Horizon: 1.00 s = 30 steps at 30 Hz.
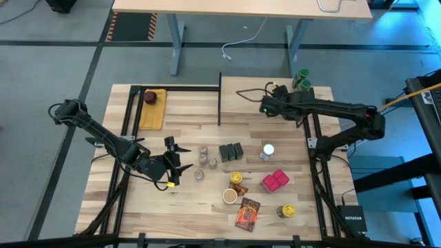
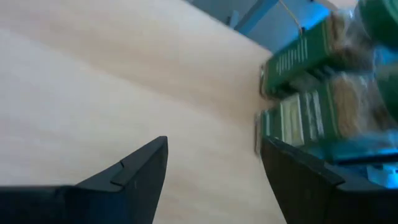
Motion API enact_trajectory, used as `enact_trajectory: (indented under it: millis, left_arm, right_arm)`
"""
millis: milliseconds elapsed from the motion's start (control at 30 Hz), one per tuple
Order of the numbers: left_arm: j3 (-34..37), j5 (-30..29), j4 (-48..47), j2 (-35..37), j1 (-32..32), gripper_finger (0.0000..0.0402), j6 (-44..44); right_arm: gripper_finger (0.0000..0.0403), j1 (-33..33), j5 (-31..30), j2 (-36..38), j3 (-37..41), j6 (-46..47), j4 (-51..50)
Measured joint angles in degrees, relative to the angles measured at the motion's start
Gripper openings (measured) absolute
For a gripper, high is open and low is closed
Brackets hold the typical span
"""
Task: Shelf spices
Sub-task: Put the green seasoning bottle on the shelf and align it with the other green seasoning bottle
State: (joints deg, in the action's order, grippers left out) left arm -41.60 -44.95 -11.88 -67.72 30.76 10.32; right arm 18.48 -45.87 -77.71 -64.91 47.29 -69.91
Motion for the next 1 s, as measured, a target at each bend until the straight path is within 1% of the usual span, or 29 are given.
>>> enact_trajectory:
  millis: [100, 167, 333, 433, 567, 800, 1000]
  left_arm:
    - [0.0, 0.0, 0.0, 0.0, 0.0, 0.0249, 0.1]
    - [0.0, 0.0, 0.0, 0.0, 0.0, 0.0249, 0.3]
    - [0.0, 0.0, 0.0, 0.0, 0.0, 0.0249, 0.2]
    - [0.0, 0.0, 0.1, 0.0, 0.0, 0.0249, 0.2]
    - [0.0, 0.0, 0.1, 0.0, 0.0, 0.0249, 0.3]
    - [0.0, 0.0, 0.6, 0.0, 0.0, 0.0249, 0.0]
    - [0.0, 0.0, 0.6, 0.0, 0.0, 0.0249, 0.0]
  right_arm:
    - [0.0264, -0.1, 0.0, 0.1, 0.0, 3.6, -4.7]
    - [0.0264, -0.1, -0.1, 0.1, 0.0, 4.9, -6.0]
    - [0.0264, 0.8, -1.9, 0.1, 0.0, 5.2, -6.2]
    - [0.0264, 2.3, -0.6, -0.4, 0.2, 5.1, -6.4]
    - [0.0264, 3.1, -0.1, -0.5, 2.7, 5.2, -6.0]
    - [0.0264, 3.9, -2.5, -0.5, 6.2, 4.8, -2.4]
    - [0.0264, 6.8, -3.1, -0.4, 7.4, 2.9, 0.1]
